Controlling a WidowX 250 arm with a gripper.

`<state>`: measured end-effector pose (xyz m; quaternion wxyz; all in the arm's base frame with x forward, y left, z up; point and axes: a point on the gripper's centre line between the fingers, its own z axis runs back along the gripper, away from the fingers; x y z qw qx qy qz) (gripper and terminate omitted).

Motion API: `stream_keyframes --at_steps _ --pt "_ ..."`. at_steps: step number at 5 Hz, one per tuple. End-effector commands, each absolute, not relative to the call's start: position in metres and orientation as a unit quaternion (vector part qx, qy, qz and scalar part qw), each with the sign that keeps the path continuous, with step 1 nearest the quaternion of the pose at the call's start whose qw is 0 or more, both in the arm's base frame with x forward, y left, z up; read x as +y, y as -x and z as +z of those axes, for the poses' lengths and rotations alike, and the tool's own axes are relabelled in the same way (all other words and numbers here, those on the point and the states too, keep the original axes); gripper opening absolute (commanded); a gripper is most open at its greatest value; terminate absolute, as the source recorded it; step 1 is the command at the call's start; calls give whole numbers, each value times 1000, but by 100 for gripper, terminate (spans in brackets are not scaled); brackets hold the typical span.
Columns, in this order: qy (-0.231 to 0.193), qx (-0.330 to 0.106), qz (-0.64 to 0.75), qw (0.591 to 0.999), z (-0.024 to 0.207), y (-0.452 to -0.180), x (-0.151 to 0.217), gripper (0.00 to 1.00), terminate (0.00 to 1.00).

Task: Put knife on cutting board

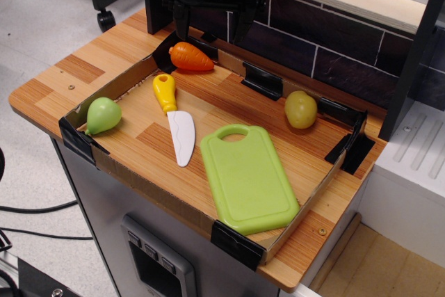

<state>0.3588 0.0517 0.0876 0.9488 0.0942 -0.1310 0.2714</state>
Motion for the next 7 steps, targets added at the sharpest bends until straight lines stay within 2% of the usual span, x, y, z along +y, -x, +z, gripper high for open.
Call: stream_keyframes --at_steps 1,2,3,4,5,7 --pt "-94 -131 271 949 88 -359 52 100 0" --pt "-76 -147 314 935 77 -355 70 100 0" --pt "-8 -143 317 938 79 -346 87 100 0" --pt "-1 -138 319 938 78 -341 96 100 0" --pt "-11 -124 333 935 70 -340 106 100 0" --pt "-24 -96 323 941 51 -342 102 100 0"
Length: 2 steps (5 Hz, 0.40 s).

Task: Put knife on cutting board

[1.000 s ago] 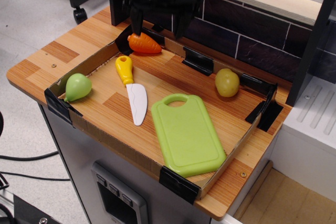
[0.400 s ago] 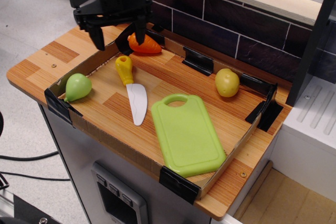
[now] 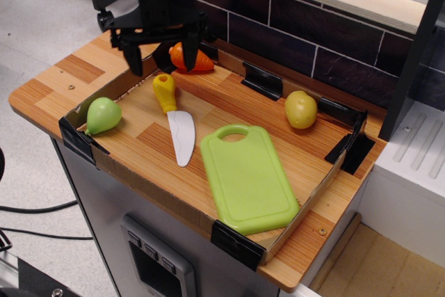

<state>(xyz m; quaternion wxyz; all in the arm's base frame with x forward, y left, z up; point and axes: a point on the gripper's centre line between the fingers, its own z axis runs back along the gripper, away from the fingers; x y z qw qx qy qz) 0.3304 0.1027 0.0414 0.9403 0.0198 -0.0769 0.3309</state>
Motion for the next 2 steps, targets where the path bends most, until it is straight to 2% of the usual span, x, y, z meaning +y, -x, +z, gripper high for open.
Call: stream_keyframes --at_steps 1,2 --pt "-26 -92 325 941 41 -343 104 100 0" --pt "-26 -92 321 942 33 -344 101 100 0"
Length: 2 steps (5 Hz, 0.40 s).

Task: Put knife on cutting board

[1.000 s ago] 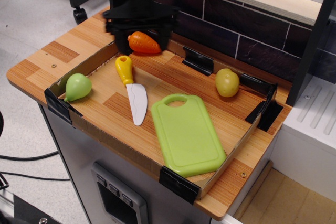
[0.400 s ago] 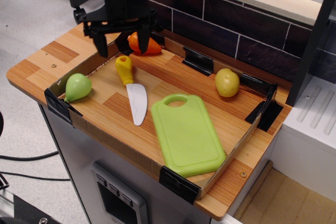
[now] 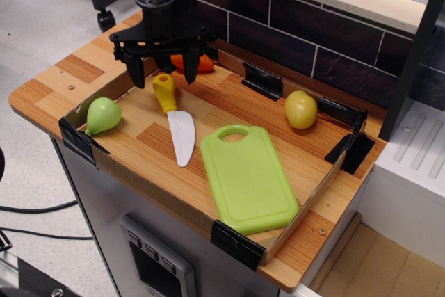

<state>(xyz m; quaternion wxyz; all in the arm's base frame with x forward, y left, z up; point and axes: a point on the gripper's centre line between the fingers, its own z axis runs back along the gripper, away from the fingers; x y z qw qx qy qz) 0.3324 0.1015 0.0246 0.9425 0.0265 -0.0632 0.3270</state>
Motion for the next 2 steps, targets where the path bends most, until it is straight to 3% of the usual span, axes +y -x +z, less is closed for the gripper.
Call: stream_keyframes --at_steps 1,2 --pt "-33 -95 318 943 26 -344 100 100 0" --pt "-36 -94 313 944 23 -343 100 100 0"
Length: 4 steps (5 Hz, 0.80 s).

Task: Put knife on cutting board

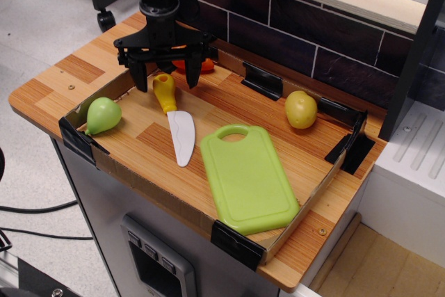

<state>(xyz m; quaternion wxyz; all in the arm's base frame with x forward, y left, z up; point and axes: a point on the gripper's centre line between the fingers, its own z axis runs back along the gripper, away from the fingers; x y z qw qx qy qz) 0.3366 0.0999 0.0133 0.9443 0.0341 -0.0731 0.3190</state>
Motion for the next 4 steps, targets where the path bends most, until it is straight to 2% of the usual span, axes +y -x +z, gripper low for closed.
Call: stream_keyframes --at_steps 1,2,4 --pt "-38 -83 304 948 19 -345 100 100 0" --pt "-50 -92 307 946 19 -341 100 0 0" --pt "-39 -77 308 947 40 -337 105 0 0"
